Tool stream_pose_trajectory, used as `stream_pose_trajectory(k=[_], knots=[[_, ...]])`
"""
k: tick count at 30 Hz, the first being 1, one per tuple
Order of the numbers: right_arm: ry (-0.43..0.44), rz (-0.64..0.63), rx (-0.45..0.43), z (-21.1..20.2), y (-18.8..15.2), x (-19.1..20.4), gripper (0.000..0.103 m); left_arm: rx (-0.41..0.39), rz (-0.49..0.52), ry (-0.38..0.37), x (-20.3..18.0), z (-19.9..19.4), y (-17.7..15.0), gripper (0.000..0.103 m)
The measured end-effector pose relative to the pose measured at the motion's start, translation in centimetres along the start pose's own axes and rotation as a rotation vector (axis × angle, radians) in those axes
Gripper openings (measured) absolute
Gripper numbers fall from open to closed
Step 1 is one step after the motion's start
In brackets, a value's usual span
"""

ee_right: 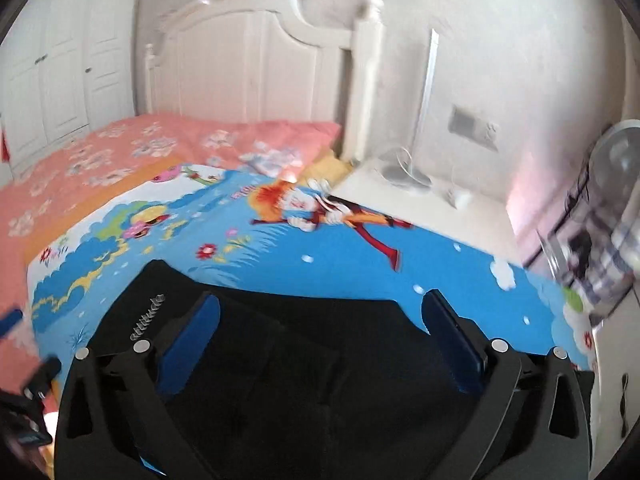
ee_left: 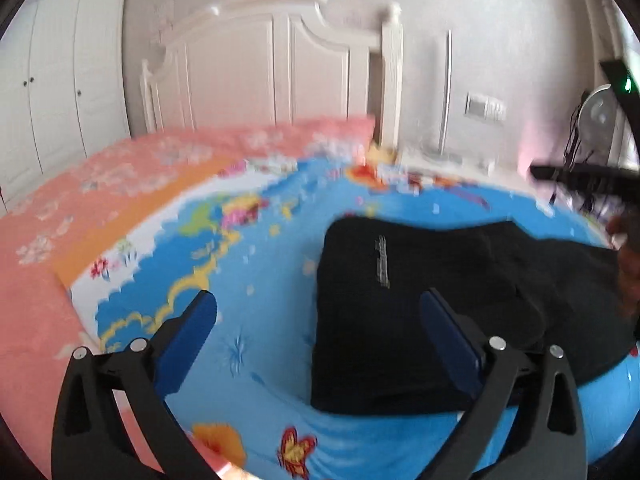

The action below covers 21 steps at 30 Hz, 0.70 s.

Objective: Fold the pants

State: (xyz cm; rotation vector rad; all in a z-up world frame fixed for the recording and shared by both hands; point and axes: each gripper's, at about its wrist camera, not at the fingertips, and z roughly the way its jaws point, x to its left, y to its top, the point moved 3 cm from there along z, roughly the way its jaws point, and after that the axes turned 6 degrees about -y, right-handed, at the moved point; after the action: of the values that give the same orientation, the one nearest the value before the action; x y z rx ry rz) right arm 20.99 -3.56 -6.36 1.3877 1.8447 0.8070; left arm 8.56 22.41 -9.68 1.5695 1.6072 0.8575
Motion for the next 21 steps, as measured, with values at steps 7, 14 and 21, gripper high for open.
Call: stream_pose_trajectory(k=[7, 14, 21], knots=[[0.134, 0.073, 0.108, 2.0, -3.2, 3.6, 0.098, 0.063, 0.052, -0.008, -0.4, 2.1, -1.2, 0.085], [0.088, -0.039, 0.201, 4.3, -6.6, 7.4, 0.094, 0.237, 0.053, 0.005, -0.7, 6.9, -3.9, 0.038], [0.048, -0.073, 0.251, 5.6, -8.9, 7.9, 0.094, 0.205, 0.005, -0.050, 0.2, 6.6, -1.4, 0.037]])
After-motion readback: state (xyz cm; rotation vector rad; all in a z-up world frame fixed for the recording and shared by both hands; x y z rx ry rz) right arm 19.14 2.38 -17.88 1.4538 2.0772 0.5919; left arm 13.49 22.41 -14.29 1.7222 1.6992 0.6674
